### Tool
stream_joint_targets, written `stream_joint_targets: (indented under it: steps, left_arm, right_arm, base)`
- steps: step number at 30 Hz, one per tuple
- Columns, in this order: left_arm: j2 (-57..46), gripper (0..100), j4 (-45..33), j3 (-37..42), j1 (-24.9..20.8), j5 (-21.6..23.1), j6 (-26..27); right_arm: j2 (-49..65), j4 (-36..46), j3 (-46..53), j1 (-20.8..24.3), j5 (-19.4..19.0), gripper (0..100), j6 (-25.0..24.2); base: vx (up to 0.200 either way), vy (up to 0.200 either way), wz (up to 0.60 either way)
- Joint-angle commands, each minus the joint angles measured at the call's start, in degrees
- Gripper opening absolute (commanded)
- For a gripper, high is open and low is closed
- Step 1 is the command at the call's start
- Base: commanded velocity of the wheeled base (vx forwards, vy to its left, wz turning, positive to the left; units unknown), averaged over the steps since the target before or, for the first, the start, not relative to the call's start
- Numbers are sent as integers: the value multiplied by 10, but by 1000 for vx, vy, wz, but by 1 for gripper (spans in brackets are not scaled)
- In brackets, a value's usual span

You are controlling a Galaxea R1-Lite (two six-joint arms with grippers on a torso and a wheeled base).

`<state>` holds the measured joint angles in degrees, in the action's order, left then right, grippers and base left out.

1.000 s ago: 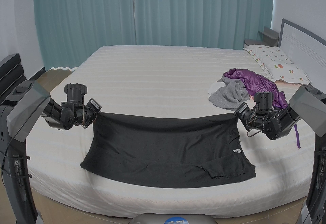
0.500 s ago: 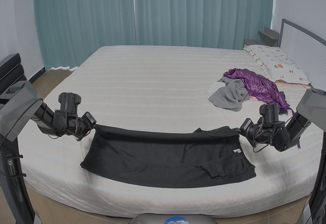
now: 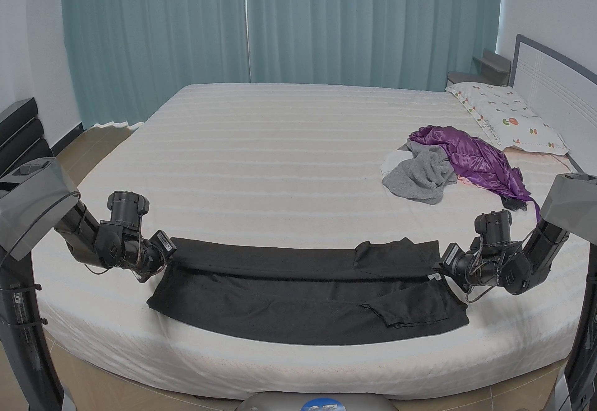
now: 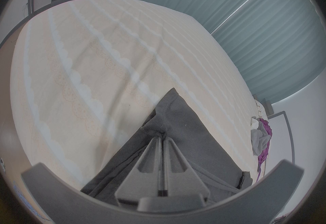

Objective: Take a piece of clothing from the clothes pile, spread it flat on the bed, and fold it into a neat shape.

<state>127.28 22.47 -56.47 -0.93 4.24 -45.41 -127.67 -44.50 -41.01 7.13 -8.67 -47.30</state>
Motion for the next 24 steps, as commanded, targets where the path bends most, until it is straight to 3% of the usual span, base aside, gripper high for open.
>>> stream_joint_targets:
  steps: [1,13,24]
  left_arm:
    - [-10,0,-1,4,2,0,0]
    - [-20,0,1,36,-1,0,1]
    - [-20,0,1,58,-1,15,3]
  right_arm:
    - [7,-3,6,-5,0,0,-1]
    - [11,-17,30,-2,0,0,1]
    - [-4,-17,51,-4,-1,0,37]
  base:
    - [0,0,0]
    - [0,0,0]
    - [0,0,0]
